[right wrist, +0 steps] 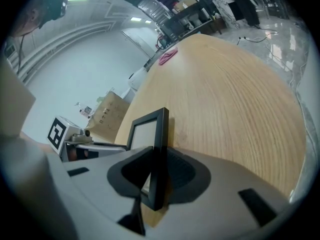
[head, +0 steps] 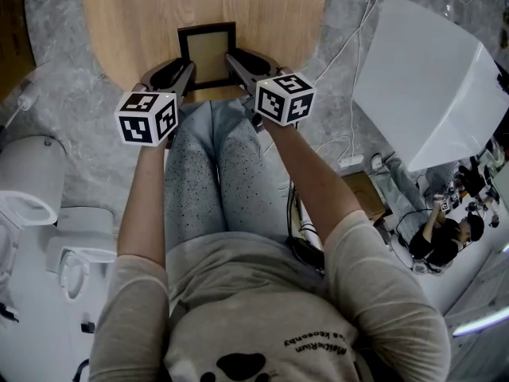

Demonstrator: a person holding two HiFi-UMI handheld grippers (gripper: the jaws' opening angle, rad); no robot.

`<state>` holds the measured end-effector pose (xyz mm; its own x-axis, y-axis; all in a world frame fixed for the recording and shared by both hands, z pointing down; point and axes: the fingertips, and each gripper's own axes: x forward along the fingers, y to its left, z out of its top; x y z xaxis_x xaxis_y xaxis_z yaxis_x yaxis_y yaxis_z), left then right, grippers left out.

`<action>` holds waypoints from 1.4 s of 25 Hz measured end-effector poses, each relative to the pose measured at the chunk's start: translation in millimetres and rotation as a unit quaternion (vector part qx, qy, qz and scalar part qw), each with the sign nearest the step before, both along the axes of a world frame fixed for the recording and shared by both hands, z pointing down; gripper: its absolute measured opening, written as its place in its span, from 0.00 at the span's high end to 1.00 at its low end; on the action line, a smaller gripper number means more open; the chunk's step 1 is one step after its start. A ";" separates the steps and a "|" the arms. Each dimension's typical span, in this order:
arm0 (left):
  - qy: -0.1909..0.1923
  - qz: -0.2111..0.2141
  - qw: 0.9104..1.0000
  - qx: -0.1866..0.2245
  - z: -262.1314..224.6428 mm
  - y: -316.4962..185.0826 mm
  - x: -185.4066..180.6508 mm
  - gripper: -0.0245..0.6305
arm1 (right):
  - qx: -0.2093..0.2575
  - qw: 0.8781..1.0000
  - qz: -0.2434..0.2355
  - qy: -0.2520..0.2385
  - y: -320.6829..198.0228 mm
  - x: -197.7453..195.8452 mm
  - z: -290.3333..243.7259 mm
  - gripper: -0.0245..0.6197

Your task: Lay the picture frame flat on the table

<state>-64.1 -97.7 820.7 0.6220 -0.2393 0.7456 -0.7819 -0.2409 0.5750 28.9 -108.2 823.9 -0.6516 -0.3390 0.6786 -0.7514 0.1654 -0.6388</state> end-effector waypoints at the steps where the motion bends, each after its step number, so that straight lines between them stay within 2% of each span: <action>1: -0.003 -0.003 1.000 0.003 -1.2 0.7 -0.8 0.80 | -0.002 1.000 0.003 0.000 0.0 0.2 0.4 0.82; 8: -0.023 -0.019 0.999 0.034 -11.5 -1.1 -5.9 0.80 | -0.006 1.000 0.015 0.008 0.4 0.5 0.2 0.82; 11: -0.030 -0.014 0.998 0.049 -14.9 -3.1 -2.8 0.90 | -0.009 1.000 0.019 0.014 -0.2 1.2 0.6 0.82; 18: -0.047 0.011 0.998 0.039 -5.0 -0.1 2.4 0.95 | -0.012 0.999 0.028 0.025 0.1 1.5 0.9 0.82; 25: -0.061 0.035 0.996 0.046 -4.3 0.7 3.1 0.95 | -0.002 0.999 0.007 0.051 0.7 0.8 0.8 0.82; 33: -0.059 0.036 0.996 0.049 -4.6 0.3 3.9 0.95 | 0.009 0.993 -0.009 0.113 1.5 7.9 -3.7 0.81; 35: -0.058 0.034 0.997 0.049 -4.2 0.7 3.6 0.95 | 0.018 0.992 -0.019 0.121 2.4 7.9 -6.6 0.86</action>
<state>-60.5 -97.0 816.6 0.5498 -0.2737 0.7892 -0.8218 -0.3461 0.4526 36.8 -105.8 817.3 -0.4839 -0.3440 0.8047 -0.8748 0.2165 -0.4334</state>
